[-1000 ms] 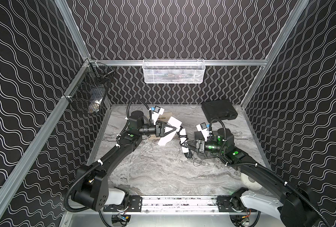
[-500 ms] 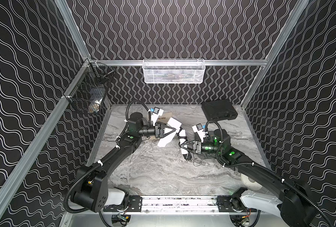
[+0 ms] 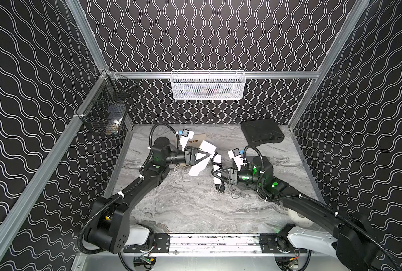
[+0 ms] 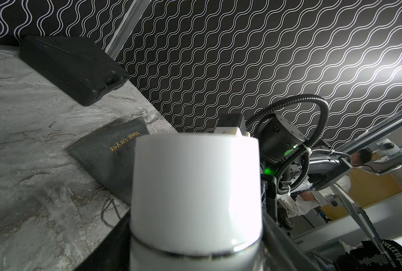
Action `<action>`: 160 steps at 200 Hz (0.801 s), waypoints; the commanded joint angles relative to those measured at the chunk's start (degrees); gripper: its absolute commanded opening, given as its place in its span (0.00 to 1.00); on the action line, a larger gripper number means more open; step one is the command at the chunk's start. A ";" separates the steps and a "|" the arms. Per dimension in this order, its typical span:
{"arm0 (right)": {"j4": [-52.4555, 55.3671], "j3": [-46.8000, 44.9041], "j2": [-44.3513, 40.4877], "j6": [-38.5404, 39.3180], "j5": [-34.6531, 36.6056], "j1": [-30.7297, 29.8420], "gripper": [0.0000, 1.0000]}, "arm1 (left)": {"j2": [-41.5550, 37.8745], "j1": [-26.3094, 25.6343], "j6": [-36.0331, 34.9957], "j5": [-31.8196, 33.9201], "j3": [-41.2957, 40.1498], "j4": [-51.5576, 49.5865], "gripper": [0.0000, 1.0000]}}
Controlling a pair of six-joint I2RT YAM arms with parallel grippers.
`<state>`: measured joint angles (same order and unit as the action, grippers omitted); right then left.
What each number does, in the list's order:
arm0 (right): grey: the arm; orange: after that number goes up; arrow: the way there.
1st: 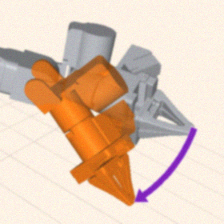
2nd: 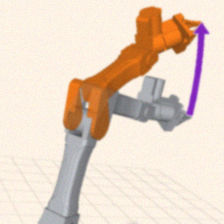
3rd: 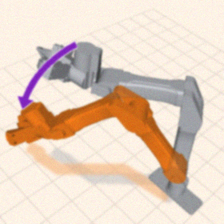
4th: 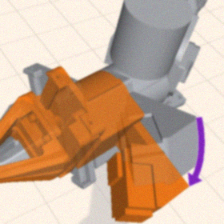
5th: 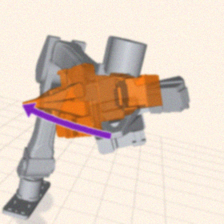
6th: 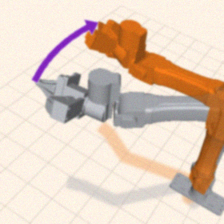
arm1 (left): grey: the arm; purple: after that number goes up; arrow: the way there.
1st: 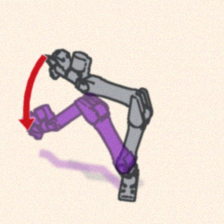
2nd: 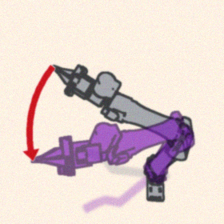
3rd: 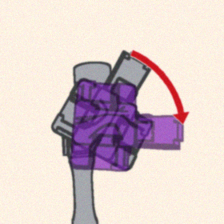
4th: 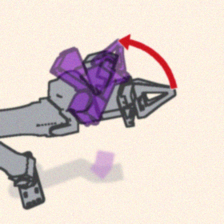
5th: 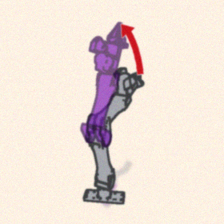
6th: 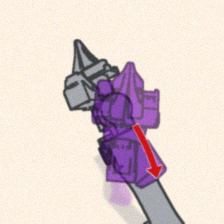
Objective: Pack away hair dryers
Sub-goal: Fold the hair dryer.
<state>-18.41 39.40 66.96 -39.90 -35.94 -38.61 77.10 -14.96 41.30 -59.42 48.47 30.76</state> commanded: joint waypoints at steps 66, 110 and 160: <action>-20.19 -1.53 1.18 -8.46 6.51 -3.58 0.13 | -3.99 -4.72 0.78 11.19 -3.16 6.16 0.00; -22.70 -2.81 0.35 -9.64 9.52 -3.82 0.11 | -4.85 -5.36 2.62 13.20 -5.28 8.69 0.00; -25.35 -0.80 2.00 -10.07 9.58 -4.77 0.10 | -4.87 -7.01 4.88 14.75 -7.09 11.82 0.00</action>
<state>-30.76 36.47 68.29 -47.97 -25.15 -42.22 72.29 -20.49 44.42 -43.79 42.15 38.63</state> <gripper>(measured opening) 0.366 0.674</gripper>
